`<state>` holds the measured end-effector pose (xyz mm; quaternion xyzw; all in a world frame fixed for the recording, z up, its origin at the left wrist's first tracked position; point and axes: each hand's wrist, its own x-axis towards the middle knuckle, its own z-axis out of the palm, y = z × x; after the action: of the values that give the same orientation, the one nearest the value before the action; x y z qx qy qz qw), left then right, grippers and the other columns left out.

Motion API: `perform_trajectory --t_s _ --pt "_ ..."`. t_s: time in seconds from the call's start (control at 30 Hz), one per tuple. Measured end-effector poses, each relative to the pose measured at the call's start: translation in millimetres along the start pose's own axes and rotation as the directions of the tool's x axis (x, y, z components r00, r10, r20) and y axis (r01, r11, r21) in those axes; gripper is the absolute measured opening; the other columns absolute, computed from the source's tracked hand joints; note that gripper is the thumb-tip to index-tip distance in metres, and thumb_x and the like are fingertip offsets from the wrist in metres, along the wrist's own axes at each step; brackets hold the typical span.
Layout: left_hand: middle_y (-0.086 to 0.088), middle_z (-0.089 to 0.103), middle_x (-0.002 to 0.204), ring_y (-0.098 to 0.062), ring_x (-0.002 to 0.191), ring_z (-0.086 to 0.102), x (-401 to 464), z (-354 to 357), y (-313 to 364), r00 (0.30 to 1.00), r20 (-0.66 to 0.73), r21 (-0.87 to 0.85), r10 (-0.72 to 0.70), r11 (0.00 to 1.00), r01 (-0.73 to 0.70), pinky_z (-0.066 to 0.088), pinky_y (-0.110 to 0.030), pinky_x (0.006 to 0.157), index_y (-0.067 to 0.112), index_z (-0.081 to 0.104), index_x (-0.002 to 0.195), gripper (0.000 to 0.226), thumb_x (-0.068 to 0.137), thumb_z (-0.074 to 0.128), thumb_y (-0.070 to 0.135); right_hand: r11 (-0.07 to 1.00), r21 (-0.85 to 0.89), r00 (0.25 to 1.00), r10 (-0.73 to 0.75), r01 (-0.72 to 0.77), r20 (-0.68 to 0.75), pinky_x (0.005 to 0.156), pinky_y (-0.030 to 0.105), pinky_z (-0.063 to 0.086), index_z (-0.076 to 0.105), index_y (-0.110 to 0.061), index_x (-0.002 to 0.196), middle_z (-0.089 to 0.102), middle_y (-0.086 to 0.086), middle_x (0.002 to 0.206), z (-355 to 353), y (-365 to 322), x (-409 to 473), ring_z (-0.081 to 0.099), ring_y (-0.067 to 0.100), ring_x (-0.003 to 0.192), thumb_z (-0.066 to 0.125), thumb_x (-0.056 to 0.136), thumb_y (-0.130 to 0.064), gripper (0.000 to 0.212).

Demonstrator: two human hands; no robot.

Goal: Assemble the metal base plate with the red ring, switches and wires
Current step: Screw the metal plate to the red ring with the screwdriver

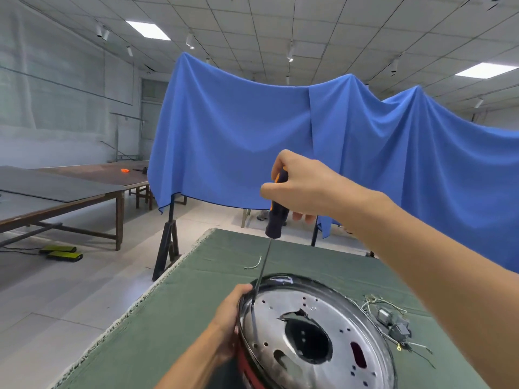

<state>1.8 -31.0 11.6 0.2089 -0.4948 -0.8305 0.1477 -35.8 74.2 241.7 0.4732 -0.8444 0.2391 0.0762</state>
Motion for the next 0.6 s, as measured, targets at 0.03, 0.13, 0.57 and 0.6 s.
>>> perform_trajectory --t_s 0.03,0.13,0.57,0.6 --pt "-0.022 0.065 0.098 -0.030 0.080 0.059 -1 1 -2 1.000 -0.001 0.025 -0.017 1.000 0.017 0.045 -0.033 0.067 0.010 0.071 0.084 0.035 0.085 0.050 0.039 1.000 0.023 1.000 0.008 -0.008 0.023 0.042 0.025 0.048 0.046 -0.021 0.093 0.068 0.001 0.083 1 2 0 0.061 0.018 0.055 0.052 0.082 -0.028 0.015" --pt "-0.019 0.066 0.092 -0.029 0.076 0.060 1 4 -7 0.998 0.045 0.067 -0.052 0.997 0.049 0.045 -0.032 0.066 0.012 0.072 0.078 0.035 0.085 0.050 0.039 0.999 -0.032 0.998 -0.021 0.019 -0.053 0.042 0.024 0.042 0.048 -0.019 0.089 0.065 0.002 0.080 4 4 3 0.059 0.018 0.058 0.054 0.085 -0.025 0.010" --pt "-0.018 0.059 0.084 -0.027 0.074 0.053 8 -5 -7 0.999 0.006 0.274 -0.054 0.960 0.050 0.043 -0.032 0.068 0.012 0.060 0.084 0.039 0.066 0.058 0.047 0.930 -0.359 0.987 0.026 -0.081 -0.157 0.049 0.026 0.037 0.046 -0.016 0.073 0.058 0.001 0.067 6 10 7 0.054 0.018 0.052 0.058 0.085 -0.045 0.034" --pt "-0.018 0.058 0.083 -0.028 0.077 0.051 9 -6 -7 0.998 -0.005 0.301 -0.059 0.952 0.057 0.040 -0.036 0.073 0.013 0.060 0.082 0.044 0.057 0.060 0.049 0.936 -0.340 0.991 0.055 -0.092 -0.119 0.051 0.027 0.042 0.047 -0.016 0.078 0.059 0.001 0.070 5 11 7 0.058 0.019 0.055 0.056 0.085 -0.046 0.032"
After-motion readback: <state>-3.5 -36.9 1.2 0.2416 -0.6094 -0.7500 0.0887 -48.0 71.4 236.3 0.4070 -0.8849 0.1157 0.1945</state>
